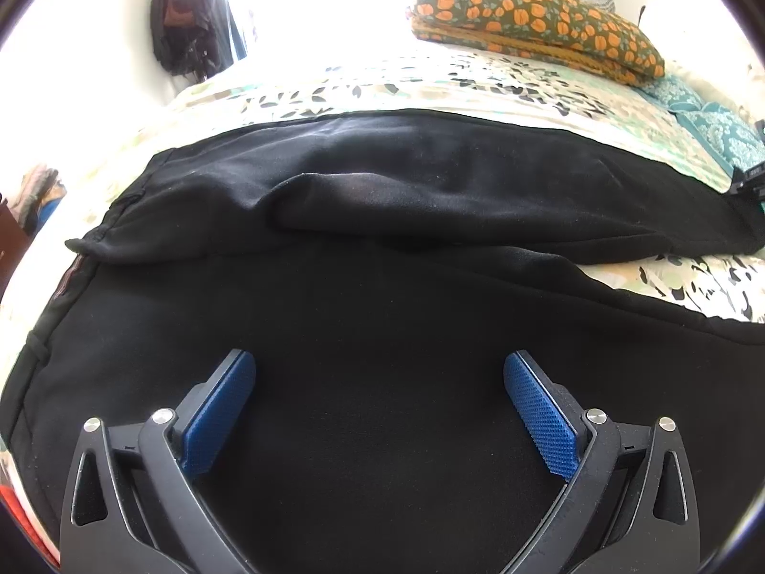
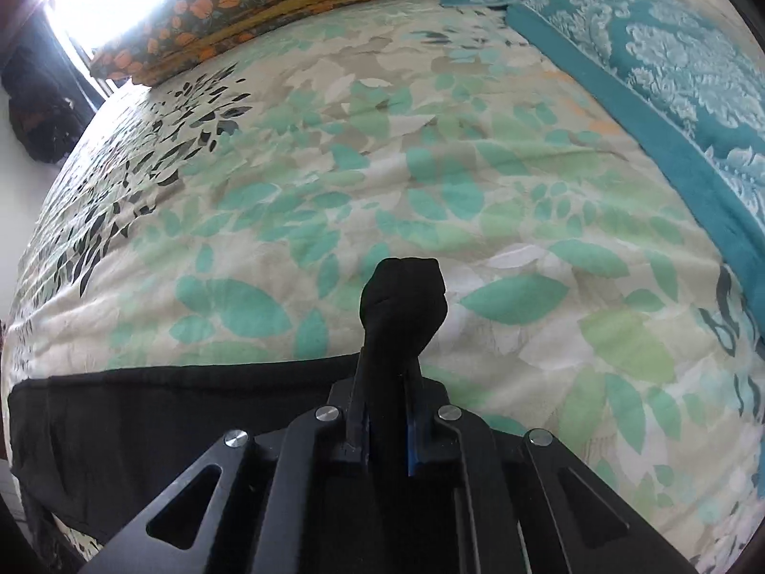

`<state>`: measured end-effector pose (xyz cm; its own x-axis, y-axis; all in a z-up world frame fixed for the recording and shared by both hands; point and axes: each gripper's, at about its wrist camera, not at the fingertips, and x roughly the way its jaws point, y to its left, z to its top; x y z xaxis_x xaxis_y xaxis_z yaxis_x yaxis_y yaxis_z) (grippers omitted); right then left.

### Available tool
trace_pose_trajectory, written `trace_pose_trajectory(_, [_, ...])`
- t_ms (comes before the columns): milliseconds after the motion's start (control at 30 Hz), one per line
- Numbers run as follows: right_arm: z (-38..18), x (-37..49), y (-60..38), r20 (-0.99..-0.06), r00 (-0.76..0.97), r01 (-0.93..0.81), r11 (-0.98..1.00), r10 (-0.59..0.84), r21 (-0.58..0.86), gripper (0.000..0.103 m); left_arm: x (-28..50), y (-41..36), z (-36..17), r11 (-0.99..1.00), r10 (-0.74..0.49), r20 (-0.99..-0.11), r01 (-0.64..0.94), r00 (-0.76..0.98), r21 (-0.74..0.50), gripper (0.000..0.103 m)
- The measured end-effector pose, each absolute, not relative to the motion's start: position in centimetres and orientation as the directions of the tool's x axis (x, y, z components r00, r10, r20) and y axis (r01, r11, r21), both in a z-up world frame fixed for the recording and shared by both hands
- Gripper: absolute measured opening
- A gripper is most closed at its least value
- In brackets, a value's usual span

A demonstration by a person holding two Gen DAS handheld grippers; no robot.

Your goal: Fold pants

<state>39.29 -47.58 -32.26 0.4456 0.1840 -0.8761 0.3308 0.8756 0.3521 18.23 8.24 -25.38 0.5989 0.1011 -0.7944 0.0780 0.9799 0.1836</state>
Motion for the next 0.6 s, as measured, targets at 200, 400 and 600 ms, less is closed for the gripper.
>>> trace_pose_trajectory(200, [-24.4,32.3,-45.4,-0.704,0.665,0.244,0.817,0.251,0.522,0.009,18.4,8.2,-25.3,0.978,0.11,-0.8,0.079,0.59,0.193,0.103])
trace_pose_trajectory(400, [-19.3,21.2,-38.9,-0.54,0.75,0.139,0.707,0.382,0.693,0.009,19.6,8.3,-24.4,0.981,0.098,-0.868,0.098,0.487,0.166,0.103])
trace_pose_trajectory(600, [-17.7,10.4,-31.3,-0.507,0.764,0.104,0.699,0.399,0.707,0.009,19.0,8.0,-21.9,0.987,-0.048,-0.917,0.158,0.396,0.017,0.102])
